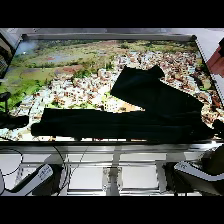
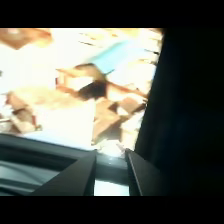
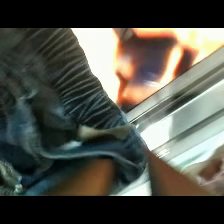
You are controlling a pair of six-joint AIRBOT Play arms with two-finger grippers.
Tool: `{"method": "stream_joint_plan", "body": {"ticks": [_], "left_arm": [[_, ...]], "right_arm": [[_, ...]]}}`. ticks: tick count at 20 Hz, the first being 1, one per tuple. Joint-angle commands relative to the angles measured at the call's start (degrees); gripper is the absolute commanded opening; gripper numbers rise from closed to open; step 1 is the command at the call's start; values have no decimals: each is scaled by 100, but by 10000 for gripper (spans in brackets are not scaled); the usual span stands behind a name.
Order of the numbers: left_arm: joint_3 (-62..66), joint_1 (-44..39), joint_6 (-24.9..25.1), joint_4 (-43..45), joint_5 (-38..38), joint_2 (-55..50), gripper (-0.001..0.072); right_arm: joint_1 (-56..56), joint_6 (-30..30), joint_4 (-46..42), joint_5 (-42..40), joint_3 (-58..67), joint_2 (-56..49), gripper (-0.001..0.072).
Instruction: Fold the clothes and pants, and hang the long-sleeved shirts on hangers.
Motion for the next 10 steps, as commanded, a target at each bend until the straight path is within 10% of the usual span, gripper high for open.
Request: {"method": "stream_joint_plan", "body": {"ticks": [1,5,10], "left_arm": [[133,-4,4,-186,-140,-2,241],[780,-7,50,-828,-149,0,348],[1292,-149,1176,-3987,13,-4,349]], "right_arm": [[4,11,232,387,262,0,395],[33,39,1379,715,1412,0,394],[1759,-715,3193,-306,2205,-149,390]]}}
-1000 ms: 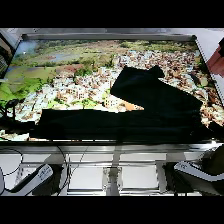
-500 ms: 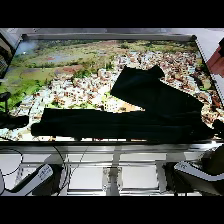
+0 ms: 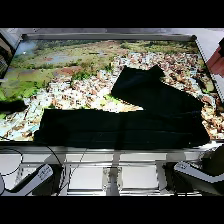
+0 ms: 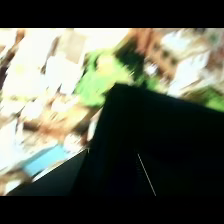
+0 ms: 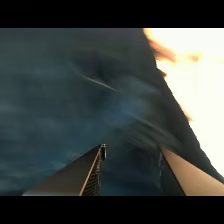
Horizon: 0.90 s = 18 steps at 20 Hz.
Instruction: Fold the clothes and pants, and hang the long-sleeved shirts on hangers.
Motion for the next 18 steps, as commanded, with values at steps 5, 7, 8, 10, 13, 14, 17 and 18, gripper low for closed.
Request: {"method": "stream_joint_plan", "body": {"ticks": [5,7,8,10,13,14,17,18], "left_arm": [[229,-859,817,-2212,42,-4,356],[229,-1067,817,-2214,44,-4,357],[229,-1128,817,-2212,42,-4,356],[229,-1174,815,-2214,4,-4,357],[227,-1178,815,-2214,-37,-4,357],[227,-1182,817,-2214,-35,-4,357],[227,-1182,817,-2212,-33,-4,357],[227,-1182,817,-2212,-35,-4,357]], "right_arm": [[3842,-802,533,-1408,1180,-1458,384],[4795,-782,2,-1523,1587,-2133,376],[5154,-745,-339,-1550,1790,-2417,364],[5722,-487,-1239,-1532,2232,-2931,364],[6164,-313,-1845,-1458,2822,-3397,366],[6288,-365,-1821,-1377,2938,-3462,367],[6802,-909,-1884,-1349,2959,-3530,367],[6961,-1060,-1928,-1366,2959,-3560,367]]}}
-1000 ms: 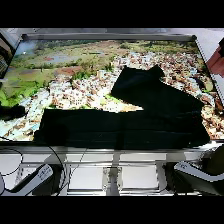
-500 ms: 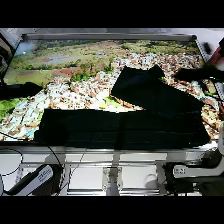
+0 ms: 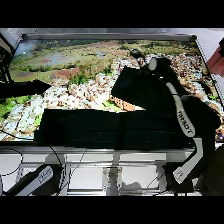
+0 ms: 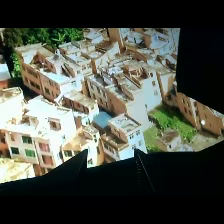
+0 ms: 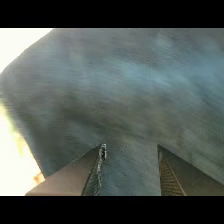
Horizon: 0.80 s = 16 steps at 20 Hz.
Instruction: Fold the clothes and pants, and hang the long-sleeved shirts on hangers.
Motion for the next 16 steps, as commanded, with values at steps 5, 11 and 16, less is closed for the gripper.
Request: {"method": "stream_joint_plan", "body": {"ticks": [5,11,16], "left_arm": [[2,-11,2,-15,-20,-4,357],[0,-11,4,-9,-15,-11,358],[0,-11,4,-9,-17,-11,358]], "right_arm": [[953,-492,-459,-173,144,-415,367],[1161,-767,-356,4,142,-568,368],[1408,-841,-369,-44,144,-710,367]]}}
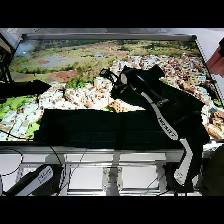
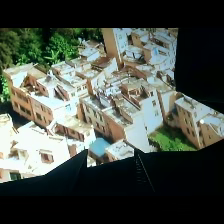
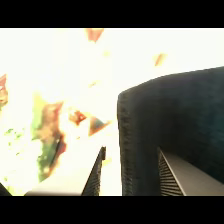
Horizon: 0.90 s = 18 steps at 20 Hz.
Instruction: Fold the clothes and pants, and hang the long-sleeved shirts on hangers.
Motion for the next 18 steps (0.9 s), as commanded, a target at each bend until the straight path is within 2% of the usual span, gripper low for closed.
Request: {"method": "stream_joint_plan", "body": {"ticks": [1,7,9,12,18], "left_arm": [[0,0,2,4,0,-4,358],[-2,0,0,2,0,-94,358],[-2,0,0,0,-2,-201,358],[-4,0,-2,-4,-2,-291,358],[-4,-2,2,-155,-7,-286,358]], "right_arm": [[118,-72,28,26,2,-103,367],[118,-52,31,-2,4,-282,364],[116,96,-52,-181,4,-304,287],[116,232,-129,-546,4,-308,261],[116,411,-330,-745,4,-376,261]]}}
